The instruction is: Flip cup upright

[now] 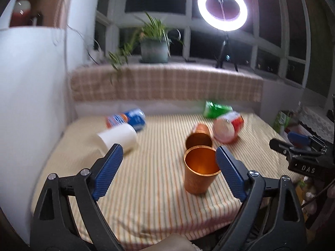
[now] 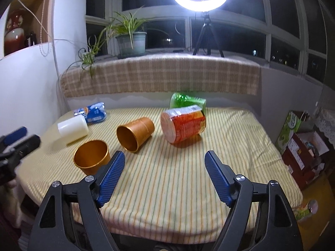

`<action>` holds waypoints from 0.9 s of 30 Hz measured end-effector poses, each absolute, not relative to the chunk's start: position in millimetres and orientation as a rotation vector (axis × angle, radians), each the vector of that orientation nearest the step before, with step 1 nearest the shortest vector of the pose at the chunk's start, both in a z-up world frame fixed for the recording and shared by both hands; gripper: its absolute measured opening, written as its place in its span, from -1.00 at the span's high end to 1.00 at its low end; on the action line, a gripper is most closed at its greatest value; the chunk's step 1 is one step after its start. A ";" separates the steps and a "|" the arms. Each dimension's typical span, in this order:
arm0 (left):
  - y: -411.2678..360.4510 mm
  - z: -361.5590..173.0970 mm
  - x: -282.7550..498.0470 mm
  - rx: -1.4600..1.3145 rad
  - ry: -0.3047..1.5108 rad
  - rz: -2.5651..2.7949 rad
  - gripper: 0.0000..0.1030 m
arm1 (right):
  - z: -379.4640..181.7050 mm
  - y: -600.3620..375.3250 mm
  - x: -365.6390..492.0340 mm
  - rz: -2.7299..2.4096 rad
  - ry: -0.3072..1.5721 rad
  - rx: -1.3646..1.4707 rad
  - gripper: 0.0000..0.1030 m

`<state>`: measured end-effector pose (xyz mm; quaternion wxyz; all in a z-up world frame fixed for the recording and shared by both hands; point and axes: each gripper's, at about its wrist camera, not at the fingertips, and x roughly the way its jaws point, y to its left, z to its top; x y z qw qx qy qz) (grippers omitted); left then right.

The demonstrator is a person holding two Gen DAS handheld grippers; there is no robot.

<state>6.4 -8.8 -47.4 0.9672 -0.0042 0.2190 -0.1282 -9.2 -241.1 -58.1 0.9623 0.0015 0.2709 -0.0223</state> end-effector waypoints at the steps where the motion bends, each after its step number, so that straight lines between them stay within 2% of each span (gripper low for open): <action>1: -8.4 -45.3 4.8 -0.008 0.431 -0.247 -0.80 | -56.9 -240.6 -9.5 -0.046 0.541 0.001 -0.54; 4: -5.3 -40.1 -2.4 -0.012 0.397 -0.209 -0.81 | -53.6 -239.8 -13.9 -0.056 0.505 0.000 -0.56; 6: -2.7 -37.3 -6.5 -0.017 0.377 -0.187 -0.99 | -51.5 -240.6 -17.1 -0.062 0.486 0.003 -0.57; 7: -1.6 -36.4 -8.4 -0.017 0.367 -0.178 -1.00 | -50.5 -241.2 -19.0 -0.066 0.475 0.005 -0.57; 27: -0.7 -32.6 -14.6 -0.001 0.351 -0.122 -1.00 | -49.0 -253.0 -25.2 -0.114 0.439 0.035 -0.60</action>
